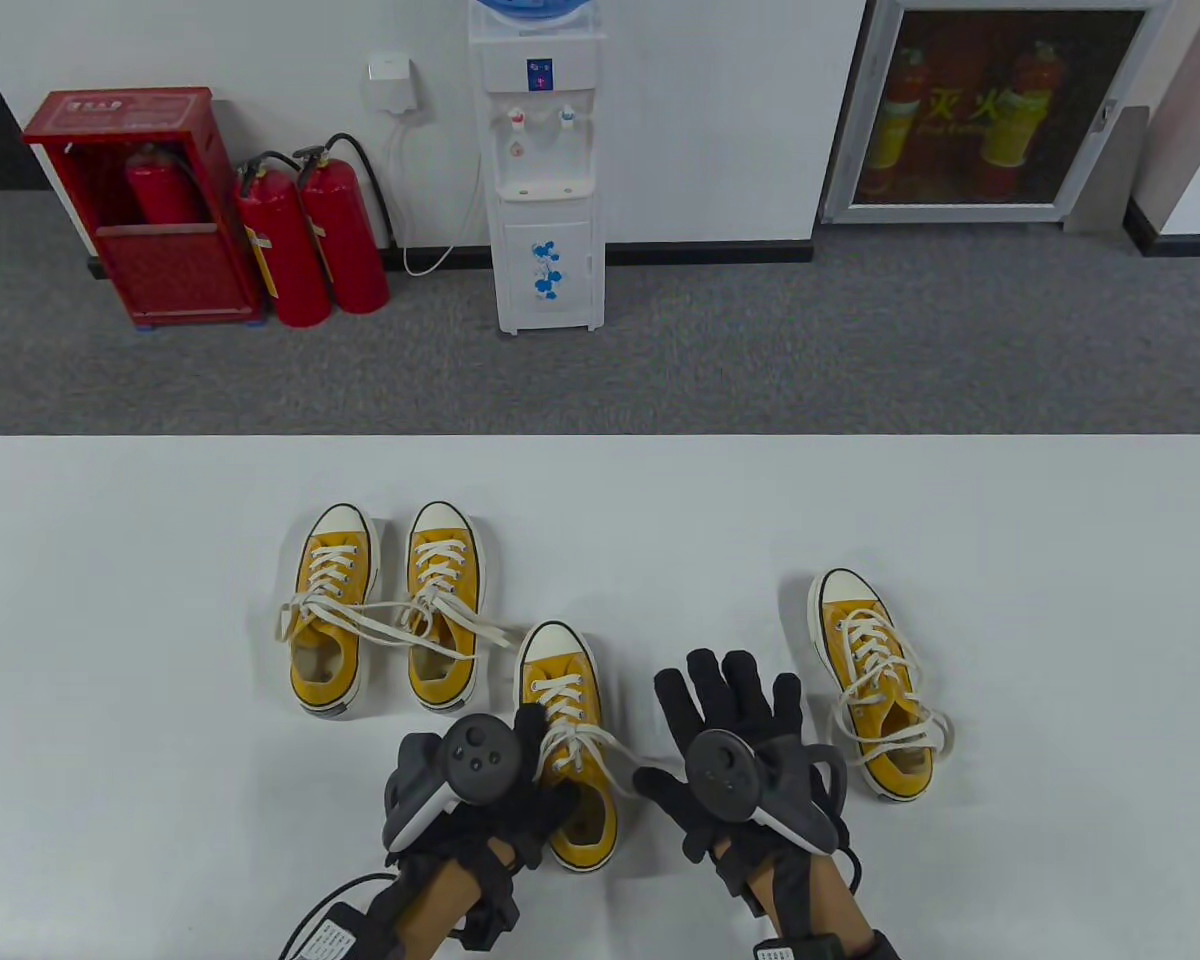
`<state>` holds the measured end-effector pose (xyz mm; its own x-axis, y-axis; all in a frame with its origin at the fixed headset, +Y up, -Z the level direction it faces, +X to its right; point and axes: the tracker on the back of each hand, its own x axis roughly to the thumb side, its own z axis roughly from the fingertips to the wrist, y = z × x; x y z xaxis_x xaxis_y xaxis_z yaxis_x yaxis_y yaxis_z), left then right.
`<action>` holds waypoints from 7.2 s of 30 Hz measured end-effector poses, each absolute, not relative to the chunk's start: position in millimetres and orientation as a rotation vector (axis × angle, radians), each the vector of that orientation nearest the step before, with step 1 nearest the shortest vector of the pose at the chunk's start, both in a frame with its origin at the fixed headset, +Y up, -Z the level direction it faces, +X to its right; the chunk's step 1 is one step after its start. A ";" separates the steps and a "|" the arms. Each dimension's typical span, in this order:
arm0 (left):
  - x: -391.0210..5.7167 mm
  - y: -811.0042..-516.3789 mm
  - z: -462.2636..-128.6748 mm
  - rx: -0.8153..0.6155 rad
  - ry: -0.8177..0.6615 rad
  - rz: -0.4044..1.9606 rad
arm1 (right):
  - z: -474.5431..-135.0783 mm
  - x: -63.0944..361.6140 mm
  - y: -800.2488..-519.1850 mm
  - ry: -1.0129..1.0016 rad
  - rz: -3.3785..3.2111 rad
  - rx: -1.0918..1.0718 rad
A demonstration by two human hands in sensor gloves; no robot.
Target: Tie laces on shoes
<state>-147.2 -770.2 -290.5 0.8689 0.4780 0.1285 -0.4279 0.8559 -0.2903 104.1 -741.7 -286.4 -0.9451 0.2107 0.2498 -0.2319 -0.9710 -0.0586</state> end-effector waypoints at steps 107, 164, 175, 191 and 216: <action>-215.4 -749.9 -281.5 -0.046 -0.224 0.197 | -277.5 89.8 -737.8 -0.136 2.909 0.445; -212.9 -748.5 -279.0 -0.038 -0.241 0.196 | -335.4 266.3 -727.5 0.248 3.010 -0.532; -212.6 -748.7 -279.0 -0.044 -0.239 0.191 | -340.2 277.2 -722.6 0.016 2.948 -0.522; -216.5 -748.7 -280.7 -0.052 -0.217 0.208 | -303.4 209.6 -679.0 -0.275 2.670 -0.276; -220.0 -748.0 -280.3 -0.032 -0.220 0.231 | -264.6 65.4 -716.7 -0.265 2.865 -0.059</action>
<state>-220.0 -748.0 -280.3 0.9494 0.2310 0.2127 -0.2239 0.9729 -0.0572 65.4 -716.7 -264.6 -0.9645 0.2637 -0.0160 -0.2563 -0.9487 -0.1854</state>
